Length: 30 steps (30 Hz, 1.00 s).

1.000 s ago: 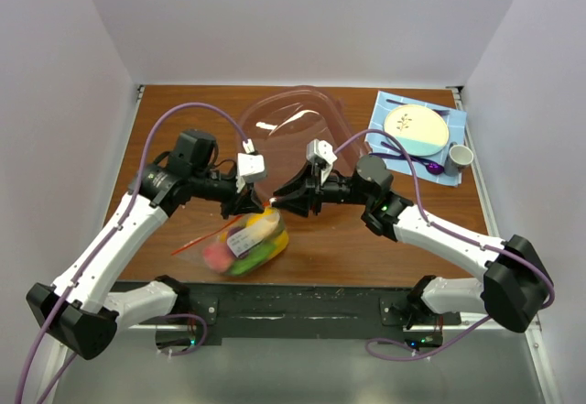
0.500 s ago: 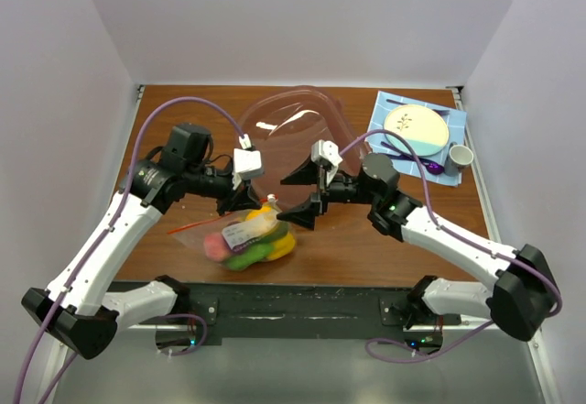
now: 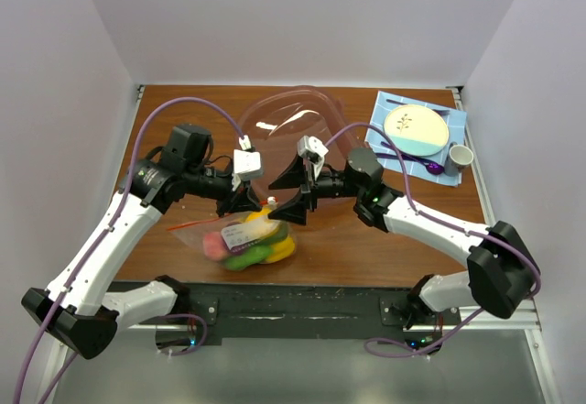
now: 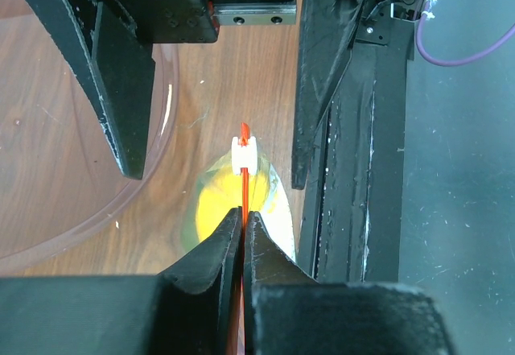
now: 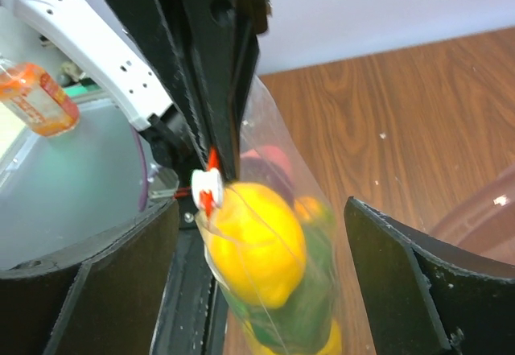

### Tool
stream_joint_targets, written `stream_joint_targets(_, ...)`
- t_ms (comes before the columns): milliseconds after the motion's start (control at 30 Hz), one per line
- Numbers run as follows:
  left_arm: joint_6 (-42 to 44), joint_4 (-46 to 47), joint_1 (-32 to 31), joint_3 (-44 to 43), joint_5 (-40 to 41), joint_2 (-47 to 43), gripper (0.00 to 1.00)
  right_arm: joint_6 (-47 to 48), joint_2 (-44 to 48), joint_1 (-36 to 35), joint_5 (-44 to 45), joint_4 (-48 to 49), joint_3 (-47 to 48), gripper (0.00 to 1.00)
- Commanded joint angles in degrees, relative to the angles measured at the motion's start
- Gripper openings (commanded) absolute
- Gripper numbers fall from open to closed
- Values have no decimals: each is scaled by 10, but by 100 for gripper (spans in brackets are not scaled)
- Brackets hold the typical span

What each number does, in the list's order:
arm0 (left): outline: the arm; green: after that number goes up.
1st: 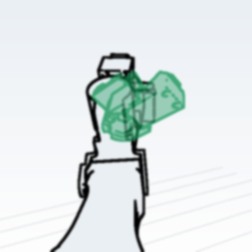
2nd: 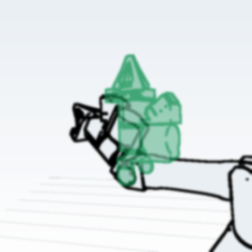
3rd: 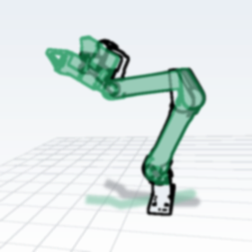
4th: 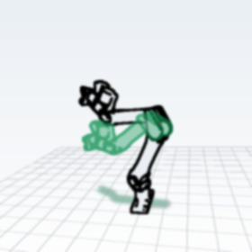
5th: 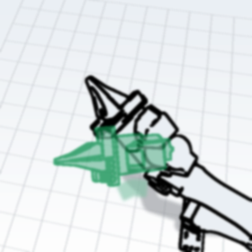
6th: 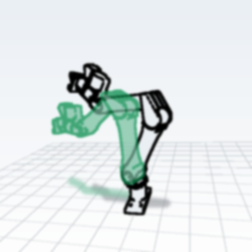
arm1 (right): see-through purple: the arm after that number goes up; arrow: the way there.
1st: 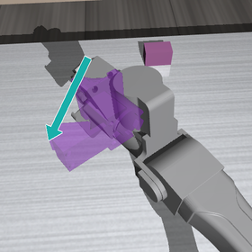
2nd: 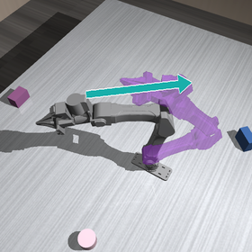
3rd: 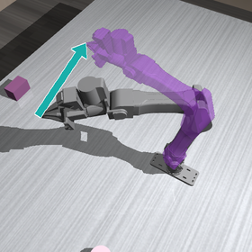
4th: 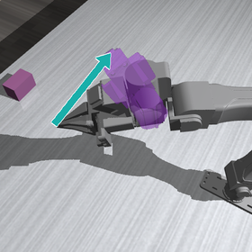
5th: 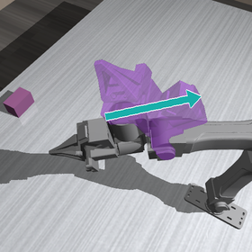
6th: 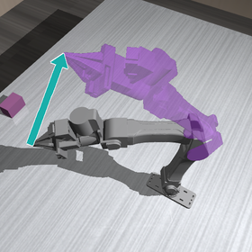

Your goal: Open the zip-top bag and remove the fake food

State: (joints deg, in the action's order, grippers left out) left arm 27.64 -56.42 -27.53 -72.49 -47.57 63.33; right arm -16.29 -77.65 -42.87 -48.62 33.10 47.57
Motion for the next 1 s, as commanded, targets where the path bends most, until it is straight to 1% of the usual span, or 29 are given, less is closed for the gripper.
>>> stream_joint_targets(0,-1,21,-3,-13,-21,-4,4,-33,-5,2,-25,66,22,86)
stream_joint_targets(100,-4,24,-3,-13,-22,-4,4,-43,-15,1,-31,79,20,77)
stream_joint_targets(133,-5,25,-3,-13,-22,-4,4,-44,-18,2,-34,79,20,68)
stream_joint_targets(200,-4,24,-3,-15,-21,-4,4,-44,-25,1,-43,80,20,58)
stream_joint_targets(333,-5,21,-2,-23,-20,-5,4,-46,-30,2,-46,83,18,48)
stream_joint_targets(400,-5,20,-2,-24,-20,-6,3,-46,-33,2,-46,83,19,48)
stream_joint_targets(467,-6,19,-2,-22,-20,-7,3,-45,-32,1,-46,84,21,44)
stream_joint_targets(500,-6,19,-2,-21,-19,-7,3,-44,-32,2,-49,84,21,37)
stream_joint_targets(533,-6,20,-2,-18,-20,-8,3,-45,-32,2,-50,84,23,35)
stream_joint_targets(567,-5,21,-2,-15,-19,-8,4,-45,-32,2,-53,84,23,29)
stream_joint_targets(600,-5,22,-2,-13,-18,-9,4,-43,-31,1,-58,83,24,15)
stream_joint_targets(633,-7,25,-2,-11,-19,-9,6,-42,-30,2,-60,79,26,9)
stream_joint_targets(667,-9,26,-2,-11,-17,-11,24,-41,-29,2,-60,78,27,4)
stream_joint_targets(700,-13,29,-2,-12,-17,-11,36,-41,-29,1,-61,76,27,0)
stream_joint_targets(733,-18,34,-2,-18,-17,-9,45,-42,-29,2,-62,72,29,0)
stream_joint_targets(767,-20,36,-2,-21,-21,-8,60,-42,-28,1,-62,70,30,0)
stream_joint_targets(833,-26,39,-2,-40,-33,6,68,-44,-29,1,-63,67,33,0)
stream_joint_targets(867,-30,42,-2,-45,-38,13,70,-45,-29,1,-64,66,34,0)
stream_joint_targets(967,-43,54,-3,-63,-62,35,71,-49,-28,1,-66,59,38,0)
